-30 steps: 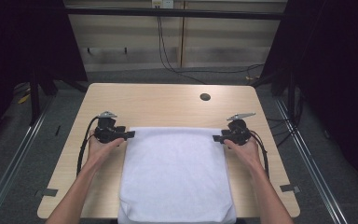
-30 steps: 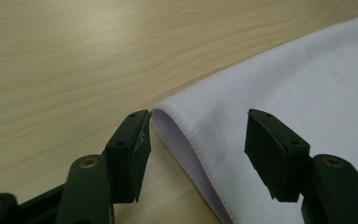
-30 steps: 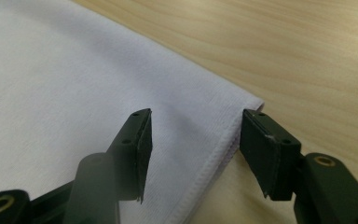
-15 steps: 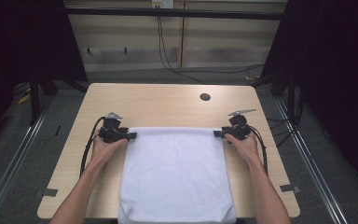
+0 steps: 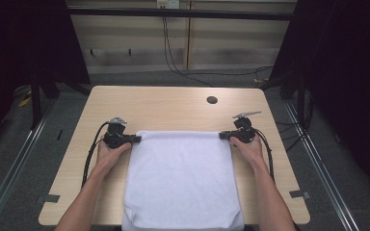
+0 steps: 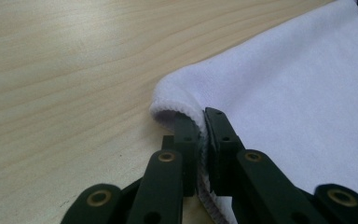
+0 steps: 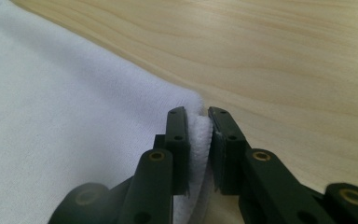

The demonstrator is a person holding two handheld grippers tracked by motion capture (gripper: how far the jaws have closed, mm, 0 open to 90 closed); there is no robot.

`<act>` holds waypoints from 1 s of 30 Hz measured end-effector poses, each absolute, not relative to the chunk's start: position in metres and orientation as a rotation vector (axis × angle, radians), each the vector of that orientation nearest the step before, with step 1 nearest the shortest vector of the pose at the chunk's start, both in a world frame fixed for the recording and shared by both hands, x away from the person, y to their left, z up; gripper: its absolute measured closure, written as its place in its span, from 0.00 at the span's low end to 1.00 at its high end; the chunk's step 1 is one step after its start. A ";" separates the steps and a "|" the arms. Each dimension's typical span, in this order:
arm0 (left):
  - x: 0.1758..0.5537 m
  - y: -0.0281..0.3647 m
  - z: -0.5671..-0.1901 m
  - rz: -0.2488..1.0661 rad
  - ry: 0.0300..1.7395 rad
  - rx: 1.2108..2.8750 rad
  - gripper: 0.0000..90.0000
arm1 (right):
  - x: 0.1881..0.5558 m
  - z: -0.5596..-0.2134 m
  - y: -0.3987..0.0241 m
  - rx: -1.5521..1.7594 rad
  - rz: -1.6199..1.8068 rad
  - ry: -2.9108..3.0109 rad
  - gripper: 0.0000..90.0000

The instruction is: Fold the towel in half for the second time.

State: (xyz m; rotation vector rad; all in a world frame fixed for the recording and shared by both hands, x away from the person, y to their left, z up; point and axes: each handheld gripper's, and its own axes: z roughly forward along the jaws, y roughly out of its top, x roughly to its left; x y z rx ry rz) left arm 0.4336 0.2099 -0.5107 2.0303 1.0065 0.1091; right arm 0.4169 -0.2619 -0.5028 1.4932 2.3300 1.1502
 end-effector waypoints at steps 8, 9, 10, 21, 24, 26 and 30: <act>0.435 0.213 -0.505 0.125 1.030 1.997 0.95 | 0.416 -0.490 -0.265 1.458 1.170 2.306 0.89; 0.436 0.214 -0.504 0.131 1.028 1.995 0.95 | 0.417 -0.487 -0.265 1.449 1.176 2.300 0.89; 0.437 0.215 -0.502 0.128 1.031 1.984 0.95 | 0.417 -0.484 -0.264 1.448 1.175 2.297 0.89; 0.450 0.217 -0.464 0.193 1.001 1.936 0.95 | 0.428 -0.450 -0.264 1.398 1.199 2.243 0.89; 0.454 0.216 -0.457 0.207 1.000 1.927 0.95 | 0.431 -0.444 -0.264 1.392 1.188 2.229 0.90; 0.456 0.214 -0.452 0.215 0.996 1.919 0.95 | 0.432 -0.439 -0.264 1.386 1.181 2.222 0.90; 0.457 0.211 -0.441 0.242 0.997 1.904 0.95 | 0.432 -0.430 -0.265 1.384 1.190 2.180 0.90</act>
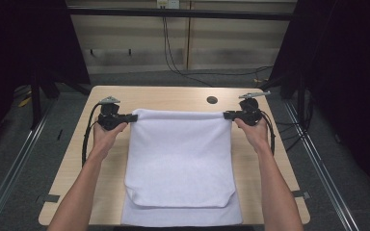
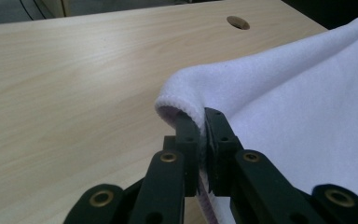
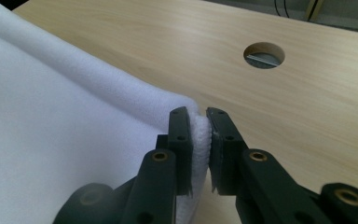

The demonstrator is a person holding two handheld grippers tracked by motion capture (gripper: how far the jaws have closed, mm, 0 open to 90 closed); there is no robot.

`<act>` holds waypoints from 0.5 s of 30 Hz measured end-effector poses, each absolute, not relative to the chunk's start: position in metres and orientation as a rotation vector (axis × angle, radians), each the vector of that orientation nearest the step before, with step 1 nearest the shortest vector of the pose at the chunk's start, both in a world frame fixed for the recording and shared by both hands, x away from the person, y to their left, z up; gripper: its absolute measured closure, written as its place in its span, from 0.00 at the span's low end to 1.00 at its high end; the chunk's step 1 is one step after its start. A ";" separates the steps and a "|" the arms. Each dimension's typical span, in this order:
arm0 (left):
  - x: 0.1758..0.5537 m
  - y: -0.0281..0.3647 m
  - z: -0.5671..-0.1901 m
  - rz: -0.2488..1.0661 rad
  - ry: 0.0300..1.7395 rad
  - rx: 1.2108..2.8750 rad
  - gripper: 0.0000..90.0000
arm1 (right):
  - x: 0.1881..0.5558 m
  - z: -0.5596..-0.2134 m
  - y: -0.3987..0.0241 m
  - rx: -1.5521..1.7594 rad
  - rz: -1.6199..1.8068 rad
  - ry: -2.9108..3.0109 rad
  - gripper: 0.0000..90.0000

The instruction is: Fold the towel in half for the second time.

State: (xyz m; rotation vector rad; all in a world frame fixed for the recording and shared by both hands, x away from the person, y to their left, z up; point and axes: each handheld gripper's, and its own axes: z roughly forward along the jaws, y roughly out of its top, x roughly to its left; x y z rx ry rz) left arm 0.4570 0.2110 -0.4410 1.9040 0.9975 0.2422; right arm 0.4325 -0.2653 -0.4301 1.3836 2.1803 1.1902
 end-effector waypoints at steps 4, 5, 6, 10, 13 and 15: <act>0.456 0.209 -0.432 0.247 0.998 1.876 0.95 | 0.430 -0.427 -0.267 1.392 1.190 2.168 0.90; 0.457 0.210 -0.429 0.257 0.986 1.890 0.95 | 0.430 -0.425 -0.269 1.397 1.202 2.157 0.90; 0.457 0.209 -0.426 0.259 0.976 1.888 0.95 | 0.429 -0.423 -0.270 1.401 1.218 2.144 0.90; 0.460 0.206 -0.412 0.271 0.947 1.854 0.95 | 0.428 -0.412 -0.270 1.381 1.219 2.127 0.90; 0.461 0.204 -0.406 0.295 0.931 1.840 0.95 | 0.427 -0.404 -0.271 1.360 1.235 2.105 0.91; 0.461 0.207 -0.402 0.294 0.927 1.822 0.95 | 0.424 -0.399 -0.273 1.343 1.263 2.090 0.91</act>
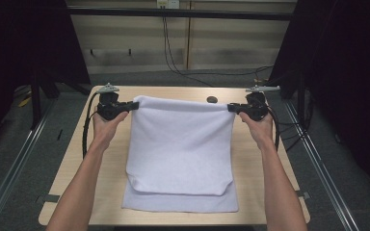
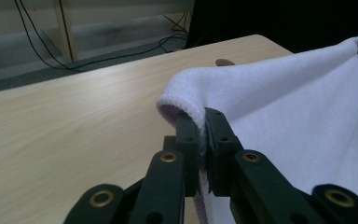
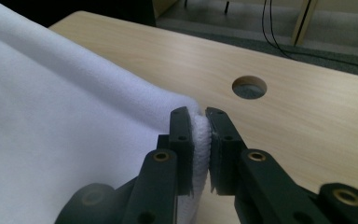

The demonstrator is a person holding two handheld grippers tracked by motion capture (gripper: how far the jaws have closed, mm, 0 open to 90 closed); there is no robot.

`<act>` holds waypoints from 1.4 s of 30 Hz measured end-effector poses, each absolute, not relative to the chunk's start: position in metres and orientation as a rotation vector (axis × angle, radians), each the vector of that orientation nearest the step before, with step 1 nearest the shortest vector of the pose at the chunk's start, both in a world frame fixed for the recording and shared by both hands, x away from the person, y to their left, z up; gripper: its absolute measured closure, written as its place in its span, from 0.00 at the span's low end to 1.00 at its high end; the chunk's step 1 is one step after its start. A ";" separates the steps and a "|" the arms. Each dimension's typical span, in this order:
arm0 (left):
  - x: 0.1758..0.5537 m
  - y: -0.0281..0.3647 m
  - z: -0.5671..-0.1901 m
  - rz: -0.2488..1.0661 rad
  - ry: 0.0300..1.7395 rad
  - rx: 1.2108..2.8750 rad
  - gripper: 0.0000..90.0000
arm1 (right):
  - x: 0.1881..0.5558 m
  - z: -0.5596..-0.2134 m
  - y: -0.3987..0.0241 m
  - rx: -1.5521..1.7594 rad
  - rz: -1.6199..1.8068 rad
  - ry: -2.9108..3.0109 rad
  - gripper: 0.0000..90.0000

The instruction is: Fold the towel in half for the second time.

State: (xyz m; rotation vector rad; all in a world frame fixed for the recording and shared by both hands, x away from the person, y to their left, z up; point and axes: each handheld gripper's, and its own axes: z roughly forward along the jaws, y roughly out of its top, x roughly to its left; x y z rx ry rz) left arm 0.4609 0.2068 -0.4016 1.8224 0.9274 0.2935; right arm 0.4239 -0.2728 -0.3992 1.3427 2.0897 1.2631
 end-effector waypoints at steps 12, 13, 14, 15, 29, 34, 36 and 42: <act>0.415 0.221 -0.412 0.304 0.806 1.808 0.95 | 0.375 -0.400 -0.274 1.186 1.321 2.148 0.91; 0.409 0.223 -0.413 0.304 0.799 1.796 0.95 | 0.369 -0.400 -0.274 1.170 1.333 2.148 0.91; 0.403 0.225 -0.413 0.305 0.789 1.792 0.95 | 0.363 -0.399 -0.274 1.158 1.340 2.152 0.91; 0.397 0.227 -0.414 0.297 0.776 1.787 0.95 | 0.357 -0.398 -0.274 1.141 1.341 2.160 0.91; 0.328 0.238 -0.419 0.313 0.717 1.832 0.93 | 0.288 -0.397 -0.268 1.022 1.359 2.229 0.90; 0.304 0.238 -0.445 0.289 0.724 1.894 0.96 | 0.265 -0.429 -0.259 1.044 1.274 2.353 0.90; 0.295 0.238 -0.453 0.281 0.710 1.944 0.97 | 0.257 -0.439 -0.258 1.061 1.269 2.377 0.90; 0.277 0.245 -0.461 0.252 0.699 1.959 0.97 | 0.238 -0.460 -0.259 1.106 1.251 2.412 0.89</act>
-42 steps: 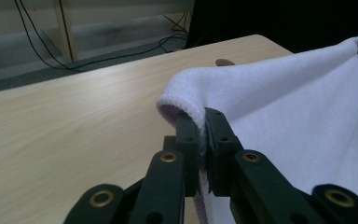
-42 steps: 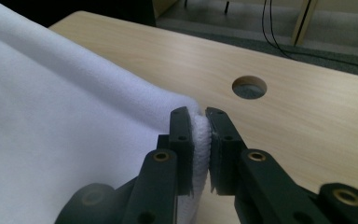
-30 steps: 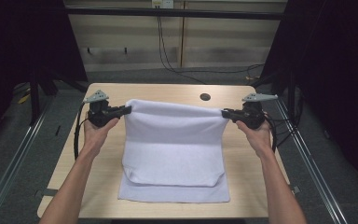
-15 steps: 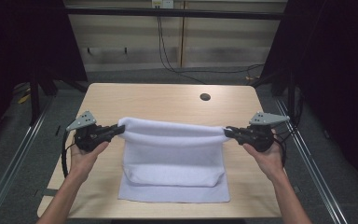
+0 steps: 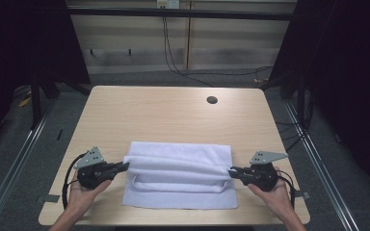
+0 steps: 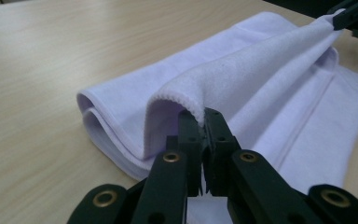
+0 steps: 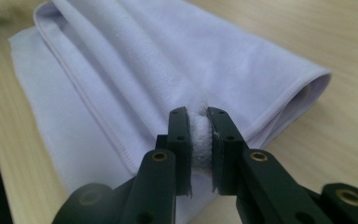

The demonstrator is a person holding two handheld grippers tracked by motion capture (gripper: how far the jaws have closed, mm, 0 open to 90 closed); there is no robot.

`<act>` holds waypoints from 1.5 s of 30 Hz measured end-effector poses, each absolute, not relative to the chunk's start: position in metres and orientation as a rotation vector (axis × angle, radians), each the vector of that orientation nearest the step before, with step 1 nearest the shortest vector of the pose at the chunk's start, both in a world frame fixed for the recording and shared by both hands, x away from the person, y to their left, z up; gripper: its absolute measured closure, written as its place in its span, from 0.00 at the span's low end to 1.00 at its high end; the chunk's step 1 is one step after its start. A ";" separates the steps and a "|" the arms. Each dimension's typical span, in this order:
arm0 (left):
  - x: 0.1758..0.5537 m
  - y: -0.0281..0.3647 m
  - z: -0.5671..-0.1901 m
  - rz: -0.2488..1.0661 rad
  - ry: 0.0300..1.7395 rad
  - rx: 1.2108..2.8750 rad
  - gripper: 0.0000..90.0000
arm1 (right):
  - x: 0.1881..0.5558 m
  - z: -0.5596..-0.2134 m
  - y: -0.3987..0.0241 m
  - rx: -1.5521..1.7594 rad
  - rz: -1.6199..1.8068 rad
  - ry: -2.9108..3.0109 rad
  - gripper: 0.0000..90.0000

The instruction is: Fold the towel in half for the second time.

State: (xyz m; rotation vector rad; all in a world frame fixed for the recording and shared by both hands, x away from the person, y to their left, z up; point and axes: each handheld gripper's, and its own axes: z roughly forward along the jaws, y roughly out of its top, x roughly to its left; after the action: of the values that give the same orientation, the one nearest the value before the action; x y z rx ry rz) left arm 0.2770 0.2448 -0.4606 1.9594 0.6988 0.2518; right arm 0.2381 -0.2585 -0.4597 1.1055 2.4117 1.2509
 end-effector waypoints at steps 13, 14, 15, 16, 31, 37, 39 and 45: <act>0.253 0.254 -0.472 0.181 0.697 2.017 0.95 | 0.205 -0.458 -0.260 1.112 1.274 2.442 0.84; 0.251 0.254 -0.474 0.180 0.702 2.024 0.94 | 0.203 -0.463 -0.259 1.117 1.260 2.465 0.84; 0.250 0.255 -0.474 0.180 0.700 2.022 0.93 | 0.201 -0.467 -0.259 1.122 1.245 2.484 0.83; 0.249 0.257 -0.473 0.175 0.695 2.016 0.92 | 0.200 -0.469 -0.259 1.132 1.232 2.495 0.82; 0.281 0.216 -0.468 0.175 0.688 2.068 0.74 | 0.214 -0.458 -0.244 1.096 1.239 2.458 0.80; 0.286 0.201 -0.491 0.146 0.673 2.234 0.69 | 0.230 -0.479 -0.227 1.089 1.091 2.574 0.91; 0.282 0.206 -0.490 0.148 0.677 2.234 0.67 | 0.221 -0.483 -0.232 1.087 1.092 2.607 0.89; 0.273 0.202 -0.494 0.188 0.647 2.260 0.47 | 0.211 -0.489 -0.237 1.187 1.068 2.603 0.77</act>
State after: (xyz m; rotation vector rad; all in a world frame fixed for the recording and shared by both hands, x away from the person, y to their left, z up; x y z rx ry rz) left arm 0.2730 0.2020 -0.4943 2.2604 0.6469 0.1880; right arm 0.2111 -0.2372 -0.4891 1.1871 2.6025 1.0684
